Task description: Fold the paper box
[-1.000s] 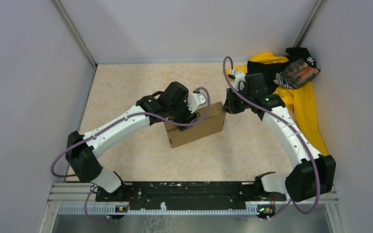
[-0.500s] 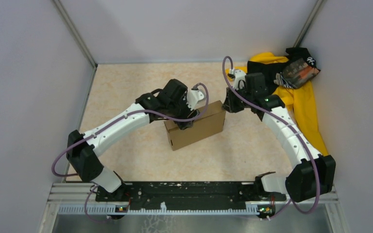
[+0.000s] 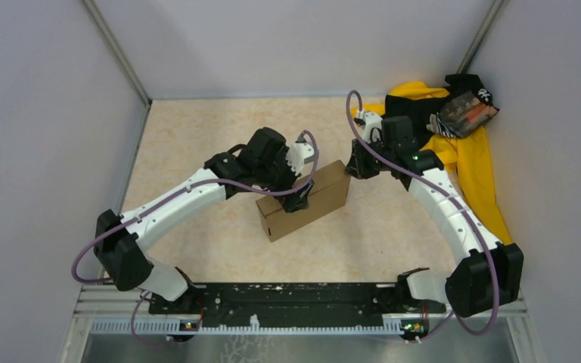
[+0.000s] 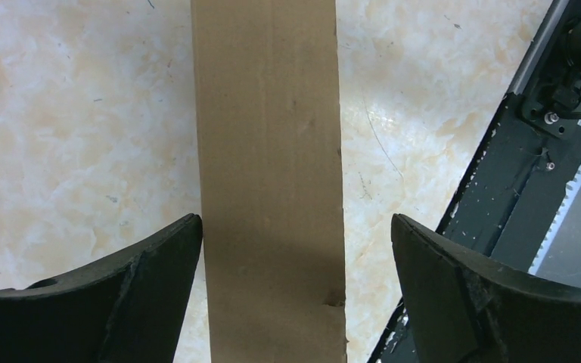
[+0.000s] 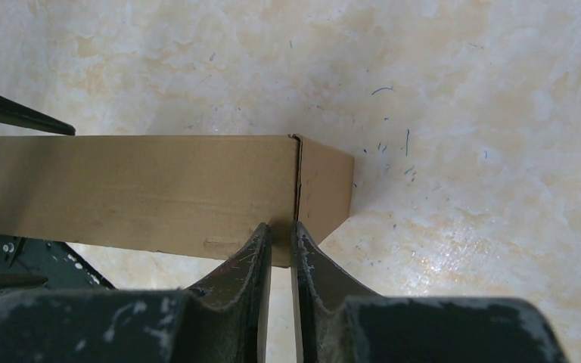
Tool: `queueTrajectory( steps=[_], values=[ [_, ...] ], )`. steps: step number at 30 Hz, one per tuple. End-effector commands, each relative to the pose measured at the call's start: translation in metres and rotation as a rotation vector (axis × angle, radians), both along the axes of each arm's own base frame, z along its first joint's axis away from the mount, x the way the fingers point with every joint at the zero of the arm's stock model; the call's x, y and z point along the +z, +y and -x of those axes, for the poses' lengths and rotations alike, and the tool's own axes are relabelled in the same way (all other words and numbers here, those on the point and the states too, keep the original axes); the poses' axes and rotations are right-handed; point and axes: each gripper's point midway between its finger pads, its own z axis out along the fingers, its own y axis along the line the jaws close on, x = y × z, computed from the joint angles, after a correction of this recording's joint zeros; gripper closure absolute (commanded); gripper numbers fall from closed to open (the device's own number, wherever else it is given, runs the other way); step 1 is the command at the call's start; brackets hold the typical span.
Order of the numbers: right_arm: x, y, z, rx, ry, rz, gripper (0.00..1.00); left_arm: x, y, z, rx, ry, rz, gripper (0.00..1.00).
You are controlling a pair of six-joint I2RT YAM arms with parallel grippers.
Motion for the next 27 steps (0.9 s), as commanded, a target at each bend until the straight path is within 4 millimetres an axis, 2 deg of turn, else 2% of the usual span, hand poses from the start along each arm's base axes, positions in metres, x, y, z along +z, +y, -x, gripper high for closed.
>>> queueTrajectory(
  steps=[1,3,8,12,13,14,15,16,17,21,27],
  values=[
    [-0.035,-0.007,0.027,0.008,0.140,0.052,0.87,0.024,-0.005,0.007,-0.013,-0.034,0.096,0.01],
    [-0.036,-0.006,0.029,0.013,0.145,0.050,0.87,0.041,-0.001,0.002,0.022,-0.077,0.120,0.01],
    [-0.035,-0.004,0.029,0.016,0.142,0.044,0.87,0.097,0.013,-0.010,0.127,-0.208,0.201,0.01],
    [-0.035,-0.003,0.029,0.022,0.142,0.039,0.88,0.115,0.020,-0.011,0.182,-0.199,0.212,0.03],
    [-0.035,-0.003,0.030,0.024,0.143,0.040,0.88,0.116,0.019,-0.007,0.177,-0.178,0.214,0.13],
    [-0.035,-0.003,0.030,0.024,0.143,0.040,0.88,0.115,0.018,-0.003,0.166,-0.152,0.211,0.32],
    [-0.035,-0.002,0.030,0.026,0.143,0.039,0.88,0.112,0.018,0.000,0.159,-0.129,0.203,0.55],
    [-0.035,-0.002,0.030,0.028,0.142,0.037,0.88,0.108,0.018,0.004,0.170,-0.093,0.200,0.88],
    [-0.034,-0.002,0.031,0.031,0.142,0.035,0.88,0.103,0.019,0.006,0.185,-0.060,0.194,1.00],
    [-0.035,-0.001,0.033,0.037,0.145,0.031,0.88,0.081,0.026,0.020,0.233,0.037,0.185,1.00],
    [-0.037,0.000,0.036,0.043,0.145,0.030,0.88,0.073,0.051,0.029,0.356,0.064,0.201,1.00]
  ],
)
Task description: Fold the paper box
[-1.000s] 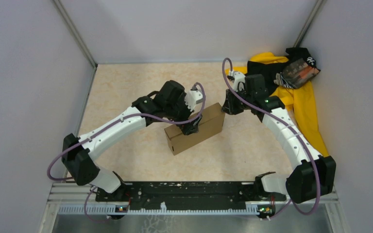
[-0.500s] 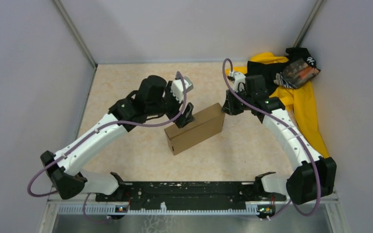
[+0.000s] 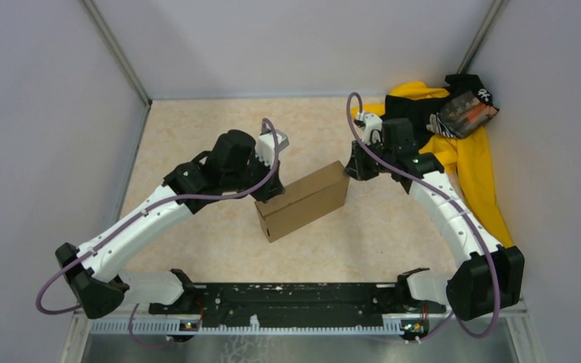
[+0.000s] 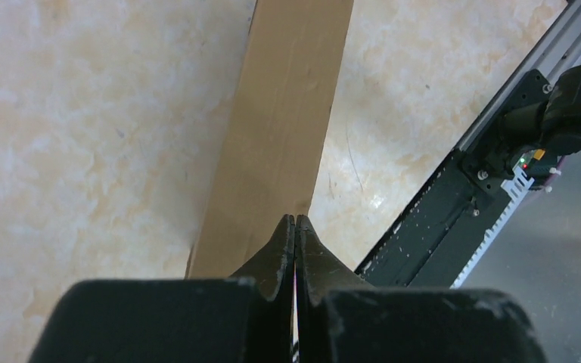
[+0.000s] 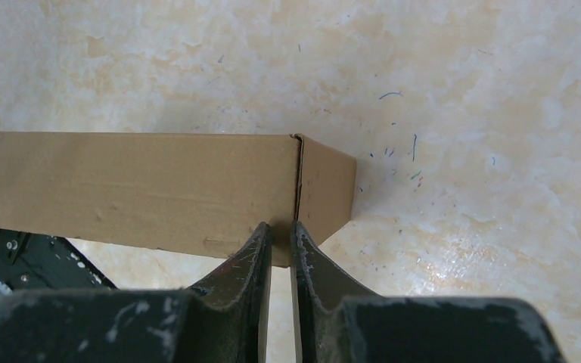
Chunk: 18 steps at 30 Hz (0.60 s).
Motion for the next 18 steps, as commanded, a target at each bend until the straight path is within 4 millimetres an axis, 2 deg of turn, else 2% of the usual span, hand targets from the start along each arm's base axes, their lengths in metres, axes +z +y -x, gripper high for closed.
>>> queueTrajectory(
  steps=[1,4,8,15,18],
  values=[
    [-0.037,-0.003,0.033,0.028,0.163,0.052,0.88,0.007,0.021,0.011,0.113,0.036,0.045,1.00],
    [-0.038,-0.003,0.034,0.032,0.168,0.050,0.88,0.002,0.031,0.015,0.168,0.067,0.035,1.00],
    [-0.039,-0.001,0.035,0.032,0.170,0.046,0.88,-0.002,0.034,0.023,0.183,0.115,0.044,1.00],
    [-0.042,0.001,0.036,0.035,0.178,0.047,0.88,-0.031,0.041,0.031,0.224,0.186,0.010,1.00],
    [-0.044,0.002,0.037,0.039,0.181,0.047,0.88,-0.034,0.049,0.030,0.265,0.184,0.005,1.00]
  ],
)
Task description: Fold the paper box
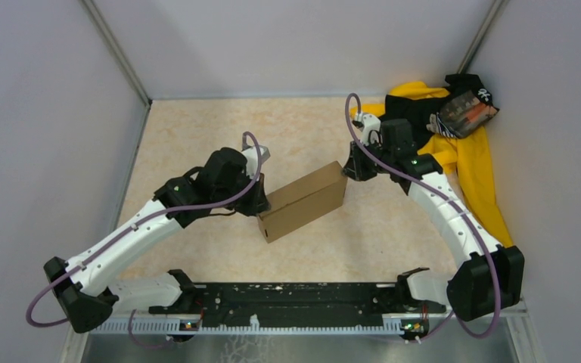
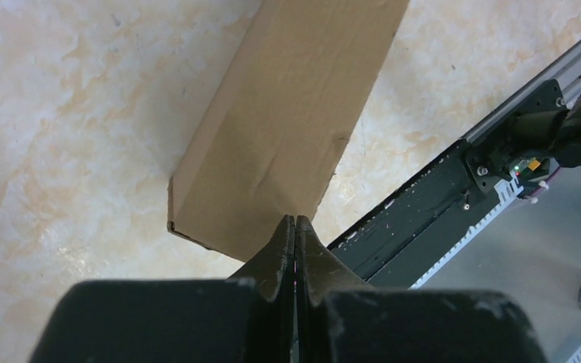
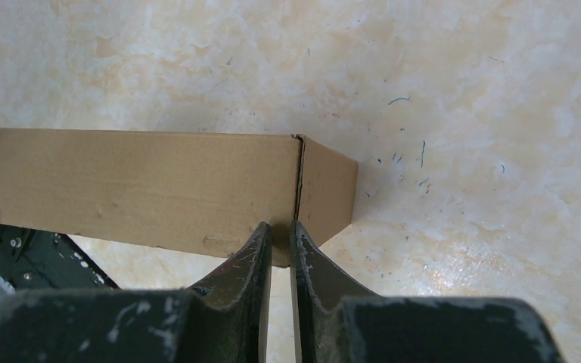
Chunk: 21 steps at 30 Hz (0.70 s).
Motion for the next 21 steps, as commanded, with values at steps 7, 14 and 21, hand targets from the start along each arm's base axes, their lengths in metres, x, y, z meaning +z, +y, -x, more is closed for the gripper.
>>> queueTrajectory(
  steps=[7,14,21],
  values=[
    [-0.047,-0.004,0.036,0.023,0.198,0.063,0.88,-0.032,0.019,0.019,0.096,0.110,-0.012,1.00],
    [-0.052,-0.004,0.039,0.020,0.209,0.066,0.89,-0.077,0.030,0.039,0.163,0.237,-0.020,1.00],
    [-0.056,-0.003,0.047,0.013,0.231,0.067,0.89,-0.081,0.035,0.031,0.215,0.212,-0.031,1.00]
  ],
)
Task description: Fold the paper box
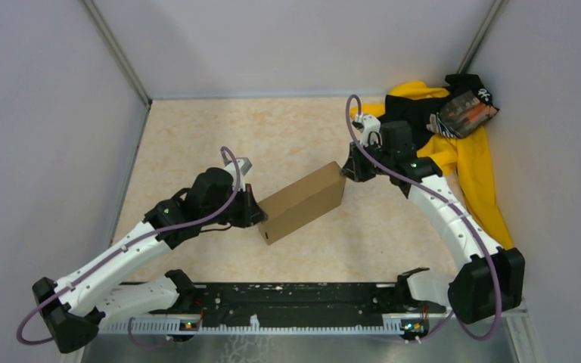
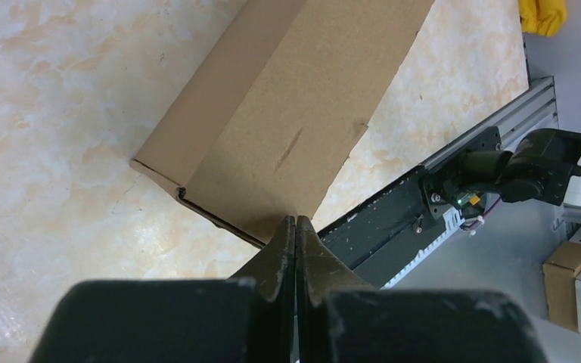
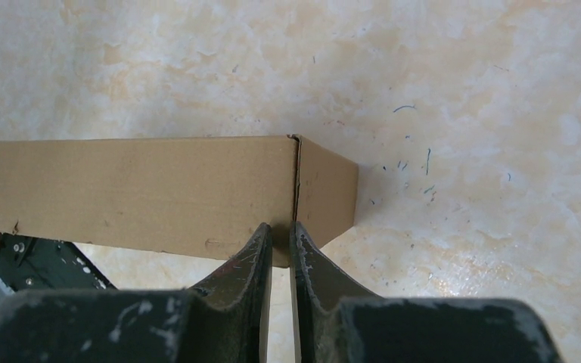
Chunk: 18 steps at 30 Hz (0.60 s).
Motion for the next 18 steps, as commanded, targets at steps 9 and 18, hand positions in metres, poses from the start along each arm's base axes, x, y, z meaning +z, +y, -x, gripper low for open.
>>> queueTrajectory(
  steps=[9,18],
  values=[
    [-0.043,0.012,0.070,0.007,0.264,0.078,0.90,-0.058,0.009,0.027,-0.004,0.211,-0.098,1.00],
    [-0.062,0.014,0.124,-0.056,0.349,-0.004,0.95,-0.071,0.010,0.044,-0.015,0.247,-0.046,1.00]
  ],
)
